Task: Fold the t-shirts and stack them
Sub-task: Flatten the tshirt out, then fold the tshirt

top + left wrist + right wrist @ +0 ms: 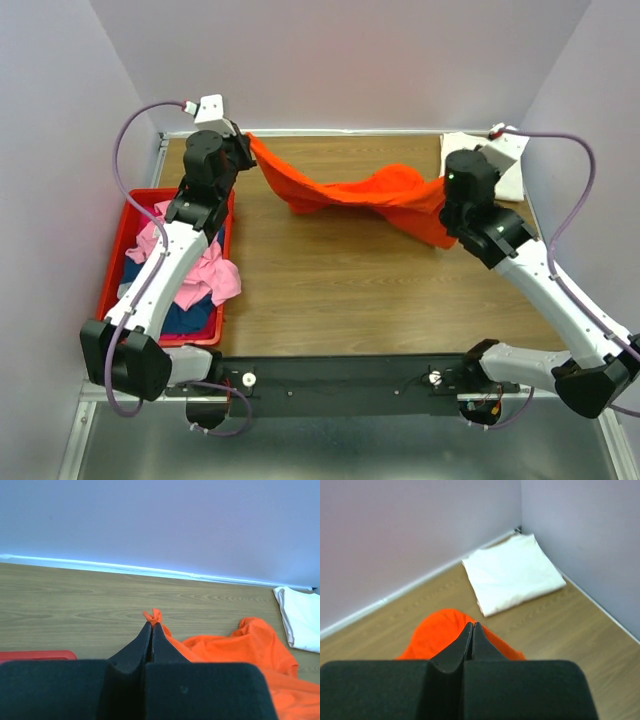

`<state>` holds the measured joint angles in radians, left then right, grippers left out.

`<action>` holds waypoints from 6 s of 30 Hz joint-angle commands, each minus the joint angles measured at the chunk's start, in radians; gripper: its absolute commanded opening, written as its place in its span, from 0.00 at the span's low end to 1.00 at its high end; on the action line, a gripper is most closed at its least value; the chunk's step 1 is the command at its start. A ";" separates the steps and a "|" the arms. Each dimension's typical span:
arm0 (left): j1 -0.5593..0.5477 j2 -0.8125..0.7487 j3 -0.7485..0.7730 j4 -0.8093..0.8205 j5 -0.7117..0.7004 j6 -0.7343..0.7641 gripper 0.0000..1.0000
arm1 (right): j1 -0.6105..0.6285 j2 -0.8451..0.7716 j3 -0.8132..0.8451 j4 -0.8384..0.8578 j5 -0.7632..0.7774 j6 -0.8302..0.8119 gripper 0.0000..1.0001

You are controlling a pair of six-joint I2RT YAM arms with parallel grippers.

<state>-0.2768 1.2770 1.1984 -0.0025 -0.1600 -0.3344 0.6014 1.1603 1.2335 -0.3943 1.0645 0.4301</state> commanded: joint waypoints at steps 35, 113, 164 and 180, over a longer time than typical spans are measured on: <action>0.011 -0.035 0.227 -0.025 0.155 0.029 0.00 | -0.020 0.079 0.532 0.225 -0.258 -0.488 0.00; -0.061 0.499 -0.079 0.268 0.404 -0.006 0.69 | -0.362 0.497 0.046 0.226 -0.824 -0.131 1.00; -0.030 0.872 0.176 0.133 0.582 0.011 0.66 | -0.448 0.831 0.055 0.209 -1.058 -0.007 1.00; -0.042 0.472 -0.175 0.137 0.366 0.034 0.66 | -0.439 0.458 -0.221 0.199 -1.078 -0.005 1.00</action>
<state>-0.3145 1.8015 1.1103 0.1318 0.2893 -0.3145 0.1616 1.6711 1.1046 -0.1658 -0.0208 0.4030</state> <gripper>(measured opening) 0.661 0.997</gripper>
